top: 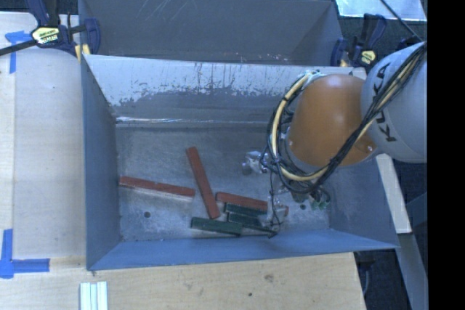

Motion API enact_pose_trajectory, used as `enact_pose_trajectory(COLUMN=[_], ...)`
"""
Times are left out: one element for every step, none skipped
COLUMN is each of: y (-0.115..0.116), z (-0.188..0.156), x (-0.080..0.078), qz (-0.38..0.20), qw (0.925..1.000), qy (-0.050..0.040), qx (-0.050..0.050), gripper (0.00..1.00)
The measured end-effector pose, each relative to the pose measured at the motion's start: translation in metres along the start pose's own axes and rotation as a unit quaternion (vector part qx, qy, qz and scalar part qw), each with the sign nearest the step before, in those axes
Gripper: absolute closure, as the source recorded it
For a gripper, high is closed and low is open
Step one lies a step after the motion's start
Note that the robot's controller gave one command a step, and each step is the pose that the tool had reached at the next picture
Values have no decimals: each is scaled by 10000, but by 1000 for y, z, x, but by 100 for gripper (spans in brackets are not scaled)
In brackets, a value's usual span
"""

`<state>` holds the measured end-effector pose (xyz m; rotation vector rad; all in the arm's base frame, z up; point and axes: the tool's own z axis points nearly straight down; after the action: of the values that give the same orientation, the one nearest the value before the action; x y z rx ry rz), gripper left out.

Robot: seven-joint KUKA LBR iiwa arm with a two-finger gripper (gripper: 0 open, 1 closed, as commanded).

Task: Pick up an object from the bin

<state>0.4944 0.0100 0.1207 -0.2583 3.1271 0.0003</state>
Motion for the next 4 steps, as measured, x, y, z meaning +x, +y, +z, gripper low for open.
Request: enact_pose_trajectory(y=[-3,-5,-5,-5], z=[51,48,48,44], x=[0,4,4,5], qz=[1022,836,837,838], qw=[9948,9965,9965,9965], qy=[29,36,36,30], qx=[1,-9,-9,-9], gripper=[0,100,100,100])
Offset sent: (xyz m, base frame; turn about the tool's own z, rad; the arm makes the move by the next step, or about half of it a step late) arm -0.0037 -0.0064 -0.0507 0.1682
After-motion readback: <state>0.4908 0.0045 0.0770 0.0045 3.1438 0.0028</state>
